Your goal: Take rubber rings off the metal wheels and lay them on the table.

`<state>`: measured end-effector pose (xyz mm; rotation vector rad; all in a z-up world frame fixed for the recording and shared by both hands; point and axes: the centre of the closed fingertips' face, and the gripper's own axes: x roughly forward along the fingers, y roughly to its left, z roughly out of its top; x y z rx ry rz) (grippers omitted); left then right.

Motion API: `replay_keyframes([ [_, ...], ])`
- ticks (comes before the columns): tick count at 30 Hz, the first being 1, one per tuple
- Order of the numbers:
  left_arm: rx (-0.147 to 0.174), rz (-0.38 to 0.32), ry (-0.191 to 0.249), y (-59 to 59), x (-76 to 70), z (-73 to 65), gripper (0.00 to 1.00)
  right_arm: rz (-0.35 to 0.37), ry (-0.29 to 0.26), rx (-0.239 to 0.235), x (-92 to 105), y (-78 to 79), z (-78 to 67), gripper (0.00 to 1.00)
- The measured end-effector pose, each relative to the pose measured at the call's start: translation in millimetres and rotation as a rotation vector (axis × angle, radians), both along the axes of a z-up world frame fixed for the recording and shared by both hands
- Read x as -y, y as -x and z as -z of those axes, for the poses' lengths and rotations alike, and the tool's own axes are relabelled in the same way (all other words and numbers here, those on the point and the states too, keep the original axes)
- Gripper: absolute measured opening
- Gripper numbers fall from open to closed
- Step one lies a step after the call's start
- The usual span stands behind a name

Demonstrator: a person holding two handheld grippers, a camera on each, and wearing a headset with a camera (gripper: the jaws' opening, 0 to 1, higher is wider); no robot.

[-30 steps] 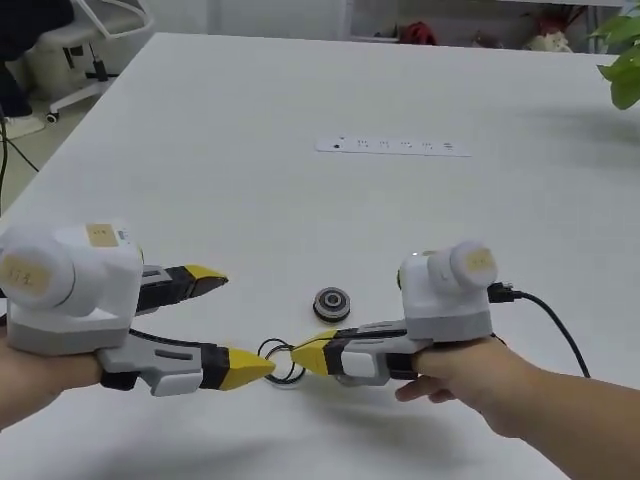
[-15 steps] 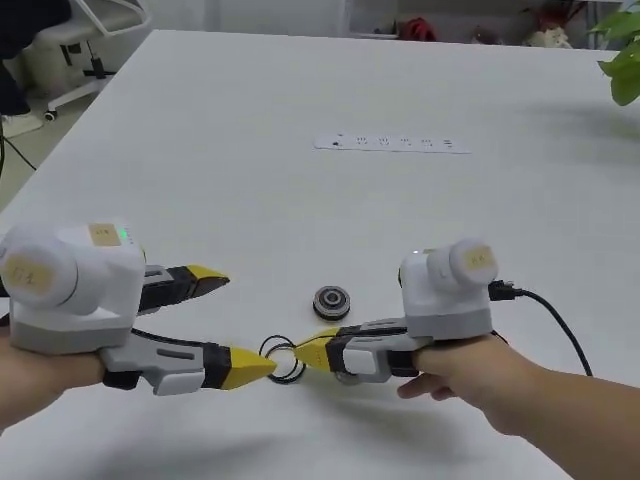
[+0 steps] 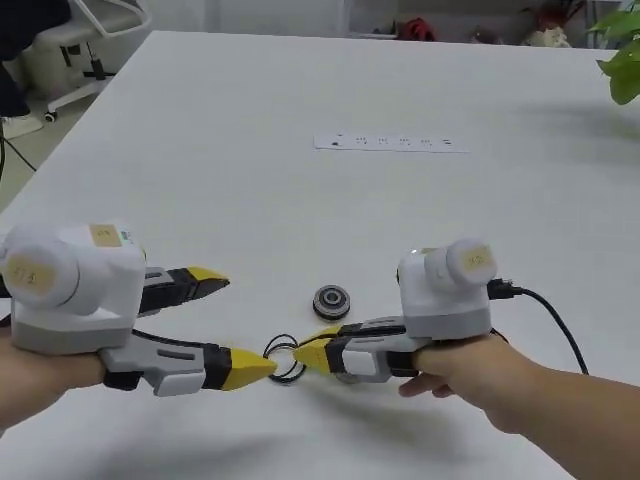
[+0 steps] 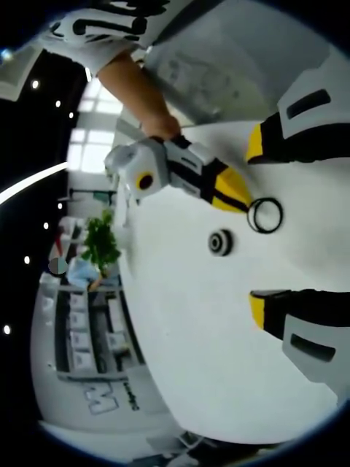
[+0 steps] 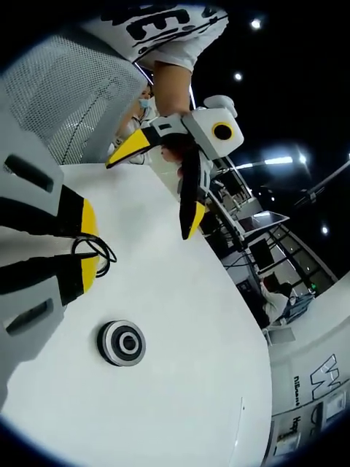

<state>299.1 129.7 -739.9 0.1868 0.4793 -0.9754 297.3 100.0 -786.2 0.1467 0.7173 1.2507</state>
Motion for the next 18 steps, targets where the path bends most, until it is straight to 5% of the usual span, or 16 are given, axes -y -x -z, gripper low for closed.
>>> replay_keyframes([
  [18,-0.002,0.002,-0.006,-0.6,-0.4,-0.5,0.71,0.013,0.002,0.012,4.4,-4.4,-2.7,0.09],
])
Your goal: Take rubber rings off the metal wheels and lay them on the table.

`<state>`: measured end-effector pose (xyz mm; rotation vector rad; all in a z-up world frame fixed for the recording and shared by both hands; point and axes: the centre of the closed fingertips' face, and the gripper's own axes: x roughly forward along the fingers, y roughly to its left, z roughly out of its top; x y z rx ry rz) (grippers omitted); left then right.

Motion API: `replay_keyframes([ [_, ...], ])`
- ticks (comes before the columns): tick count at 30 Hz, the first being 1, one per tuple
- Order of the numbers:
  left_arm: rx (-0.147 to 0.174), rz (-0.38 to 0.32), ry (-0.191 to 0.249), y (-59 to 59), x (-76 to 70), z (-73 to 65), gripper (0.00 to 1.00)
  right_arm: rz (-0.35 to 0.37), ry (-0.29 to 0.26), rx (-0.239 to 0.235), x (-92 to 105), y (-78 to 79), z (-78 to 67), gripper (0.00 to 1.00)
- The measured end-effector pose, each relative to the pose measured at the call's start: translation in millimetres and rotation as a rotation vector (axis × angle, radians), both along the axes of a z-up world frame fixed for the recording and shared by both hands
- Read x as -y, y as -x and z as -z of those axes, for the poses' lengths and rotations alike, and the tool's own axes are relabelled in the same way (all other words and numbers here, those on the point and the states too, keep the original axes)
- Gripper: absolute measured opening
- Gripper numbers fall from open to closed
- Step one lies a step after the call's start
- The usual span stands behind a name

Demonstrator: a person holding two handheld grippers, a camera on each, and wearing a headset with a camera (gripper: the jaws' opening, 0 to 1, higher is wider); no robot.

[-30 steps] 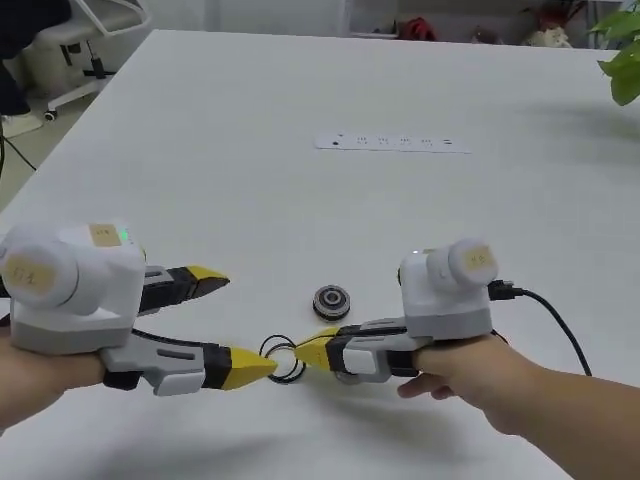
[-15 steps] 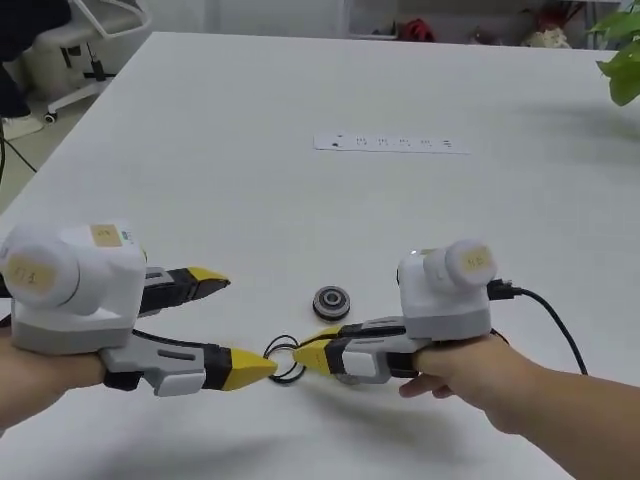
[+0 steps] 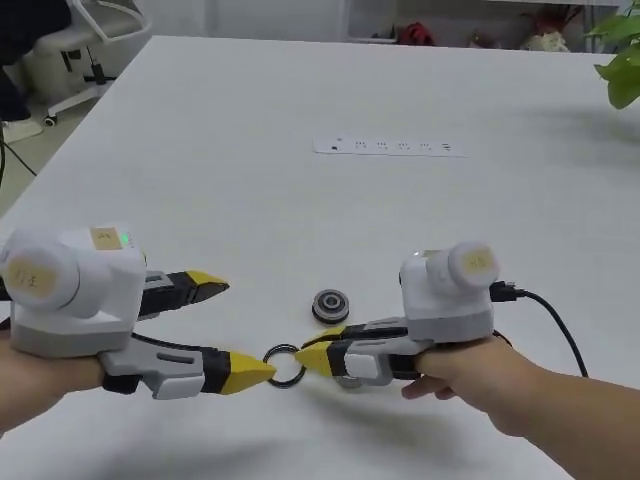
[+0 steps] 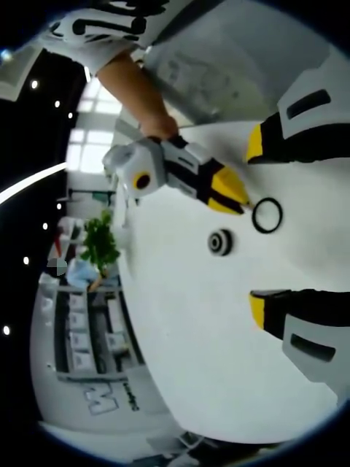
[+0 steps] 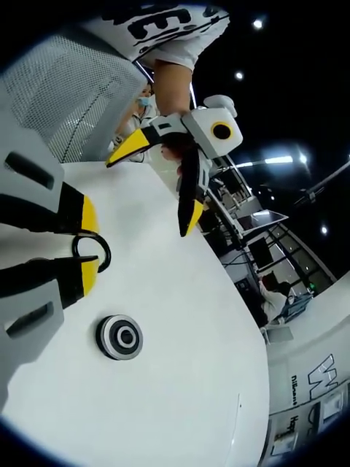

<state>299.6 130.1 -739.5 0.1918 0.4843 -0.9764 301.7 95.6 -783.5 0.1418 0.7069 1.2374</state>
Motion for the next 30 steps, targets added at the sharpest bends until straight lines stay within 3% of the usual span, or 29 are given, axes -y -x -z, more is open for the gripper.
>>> replay_keyframes([
  [14,0.006,-0.005,0.005,-4.0,-0.4,-1.6,0.71,0.046,-0.022,0.019,7.4,-16.3,-15.2,0.09],
  [30,0.015,-0.004,0.009,-17.0,1.2,-5.8,0.7,0.121,-0.031,0.053,29.5,-41.7,-28.6,0.11],
])
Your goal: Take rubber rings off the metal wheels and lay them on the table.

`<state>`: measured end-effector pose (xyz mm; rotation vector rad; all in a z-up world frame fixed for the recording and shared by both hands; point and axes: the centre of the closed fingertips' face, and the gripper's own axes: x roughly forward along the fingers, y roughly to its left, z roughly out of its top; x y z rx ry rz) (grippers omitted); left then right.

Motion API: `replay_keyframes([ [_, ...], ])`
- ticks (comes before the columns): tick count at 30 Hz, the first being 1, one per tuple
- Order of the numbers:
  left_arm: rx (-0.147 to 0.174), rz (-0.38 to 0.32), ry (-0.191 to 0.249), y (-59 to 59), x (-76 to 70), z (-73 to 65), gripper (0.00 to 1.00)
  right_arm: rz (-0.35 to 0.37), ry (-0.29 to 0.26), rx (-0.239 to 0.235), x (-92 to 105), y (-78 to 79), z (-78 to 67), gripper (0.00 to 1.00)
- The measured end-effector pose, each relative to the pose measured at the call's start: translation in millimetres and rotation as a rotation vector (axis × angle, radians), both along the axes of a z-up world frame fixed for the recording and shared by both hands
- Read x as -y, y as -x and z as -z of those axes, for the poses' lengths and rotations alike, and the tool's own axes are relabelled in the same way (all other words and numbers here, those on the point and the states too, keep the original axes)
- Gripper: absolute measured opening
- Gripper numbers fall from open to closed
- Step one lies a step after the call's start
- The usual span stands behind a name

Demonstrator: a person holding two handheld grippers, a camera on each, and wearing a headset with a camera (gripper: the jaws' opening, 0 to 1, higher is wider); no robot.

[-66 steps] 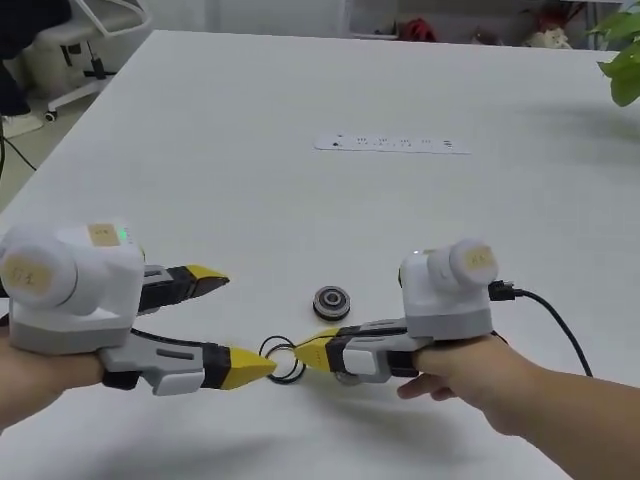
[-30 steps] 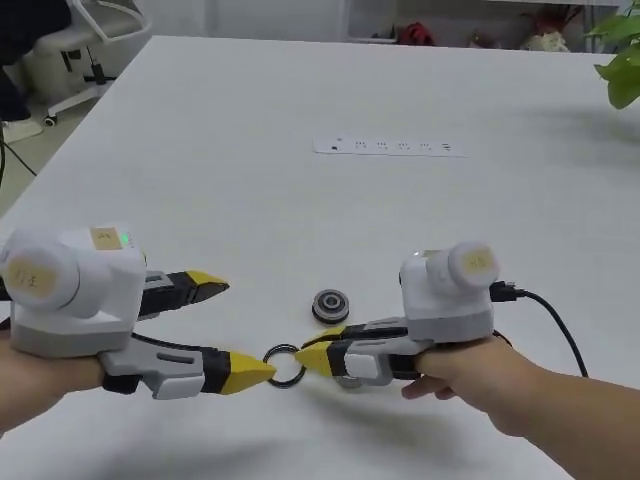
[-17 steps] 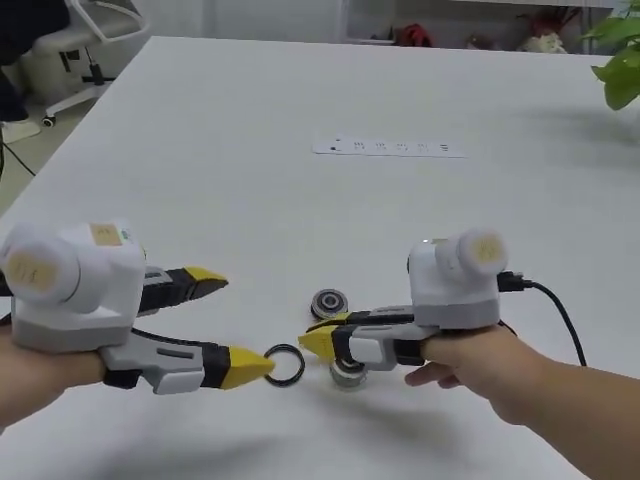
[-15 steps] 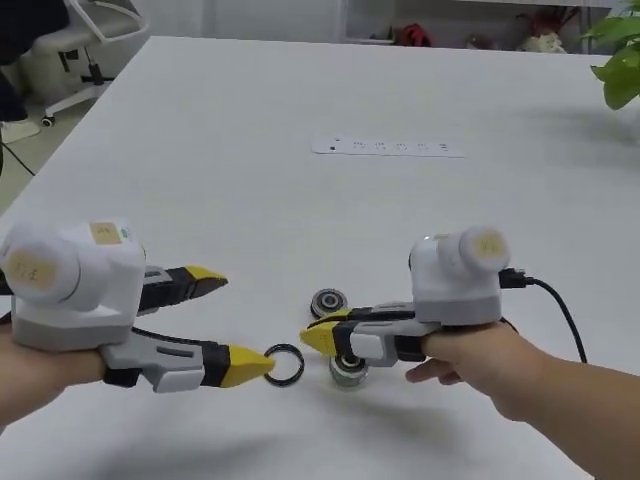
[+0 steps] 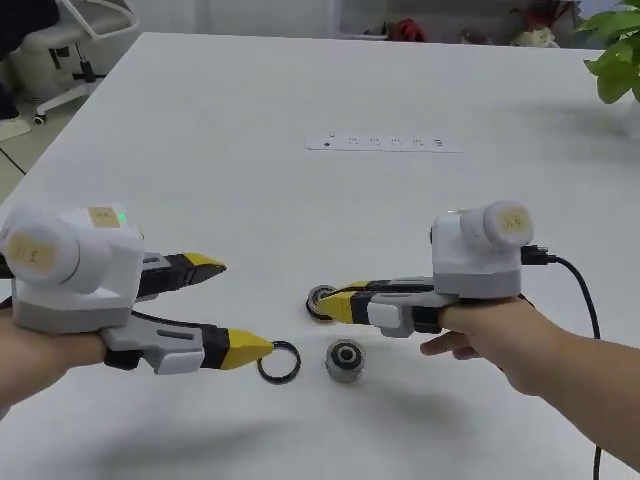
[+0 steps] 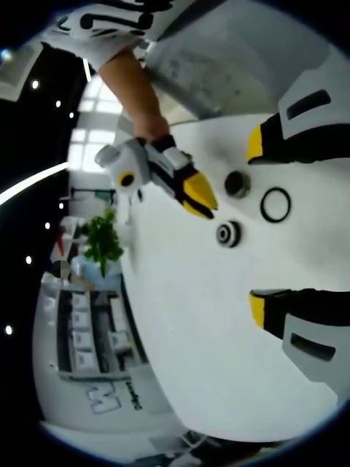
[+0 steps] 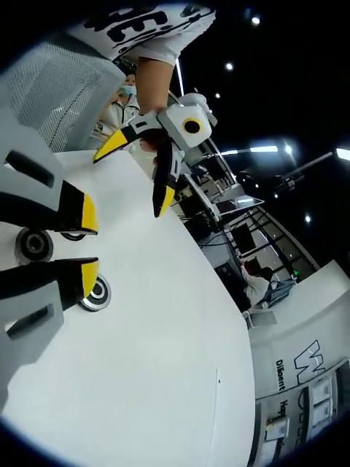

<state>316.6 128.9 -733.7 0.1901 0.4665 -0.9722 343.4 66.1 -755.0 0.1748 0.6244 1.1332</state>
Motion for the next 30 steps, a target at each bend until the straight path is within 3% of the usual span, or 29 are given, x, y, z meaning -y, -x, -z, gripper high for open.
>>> replay_keyframes([
  [16,0.007,0.002,-0.013,-15.0,4.1,-0.5,0.69,0.029,0.043,0.068,16.6,-13.7,-3.4,0.15],
  [22,0.003,0.0,-0.014,-21.0,5.9,0.9,0.69,0.019,0.085,0.109,23.7,-15.5,0.7,0.15],
  [30,-0.004,-0.001,-0.023,-27.2,7.0,5.0,0.68,0.006,0.121,0.128,28.2,-18.4,8.9,0.17],
])
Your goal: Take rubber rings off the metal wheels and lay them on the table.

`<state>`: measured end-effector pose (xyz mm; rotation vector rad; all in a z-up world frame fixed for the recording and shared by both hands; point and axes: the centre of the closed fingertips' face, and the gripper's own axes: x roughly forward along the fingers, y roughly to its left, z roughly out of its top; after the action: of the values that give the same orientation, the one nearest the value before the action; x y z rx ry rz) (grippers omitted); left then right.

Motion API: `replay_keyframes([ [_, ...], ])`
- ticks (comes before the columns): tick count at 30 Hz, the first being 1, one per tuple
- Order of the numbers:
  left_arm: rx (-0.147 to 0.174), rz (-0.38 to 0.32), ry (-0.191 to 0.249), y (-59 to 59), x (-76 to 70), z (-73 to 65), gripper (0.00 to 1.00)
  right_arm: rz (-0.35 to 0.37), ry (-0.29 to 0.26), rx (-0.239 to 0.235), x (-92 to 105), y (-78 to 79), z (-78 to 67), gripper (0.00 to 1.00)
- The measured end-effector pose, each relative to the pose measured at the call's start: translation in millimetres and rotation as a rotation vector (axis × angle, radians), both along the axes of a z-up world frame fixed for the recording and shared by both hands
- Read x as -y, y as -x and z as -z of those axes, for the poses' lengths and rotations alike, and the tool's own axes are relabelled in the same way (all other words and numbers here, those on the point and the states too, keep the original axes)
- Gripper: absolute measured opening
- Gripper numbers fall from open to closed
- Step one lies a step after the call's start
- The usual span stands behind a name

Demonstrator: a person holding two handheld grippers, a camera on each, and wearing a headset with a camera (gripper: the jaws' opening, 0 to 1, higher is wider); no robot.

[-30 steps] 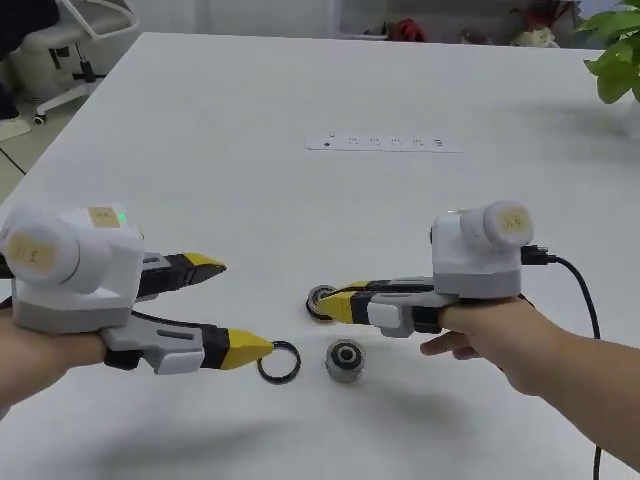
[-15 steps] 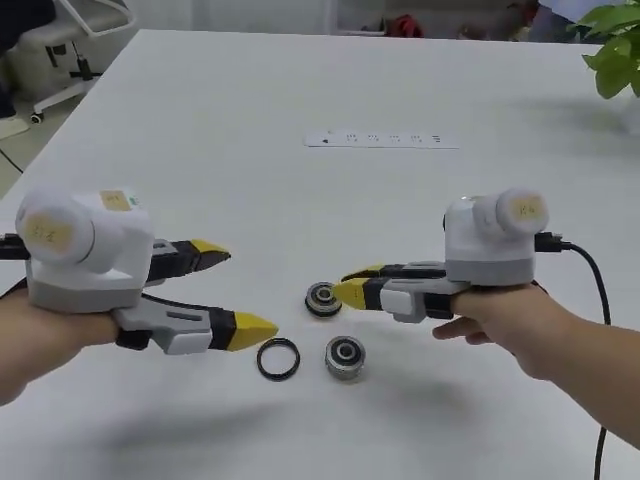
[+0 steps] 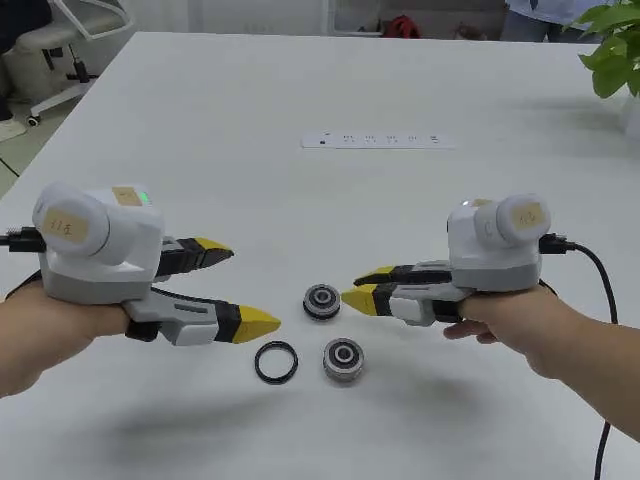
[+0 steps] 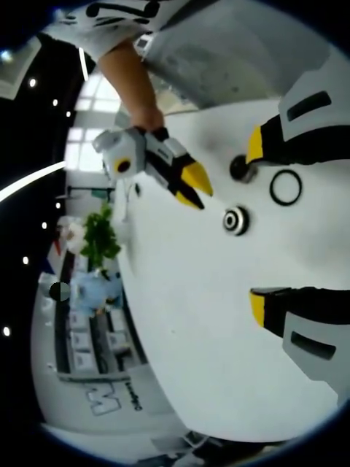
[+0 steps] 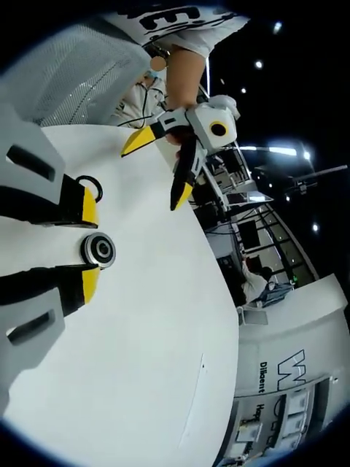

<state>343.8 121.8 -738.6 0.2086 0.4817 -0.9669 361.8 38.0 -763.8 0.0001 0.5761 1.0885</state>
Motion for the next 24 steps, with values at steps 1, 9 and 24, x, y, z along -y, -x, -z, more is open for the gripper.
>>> replay_keyframes([
  [1,-0.001,0.0,-0.002,-0.5,0.2,0.9,0.68,0.0,0.002,0.002,0.5,-0.6,0.8,0.17],
  [9,-0.013,0.005,-0.002,-4.5,5.8,5.5,0.67,-0.019,0.032,0.021,2.3,-3.2,8.5,0.18],
  [24,-0.023,0.021,-0.009,-12.9,20.8,15.7,0.66,-0.048,0.078,0.033,-0.5,-3.0,24.8,0.2],
])
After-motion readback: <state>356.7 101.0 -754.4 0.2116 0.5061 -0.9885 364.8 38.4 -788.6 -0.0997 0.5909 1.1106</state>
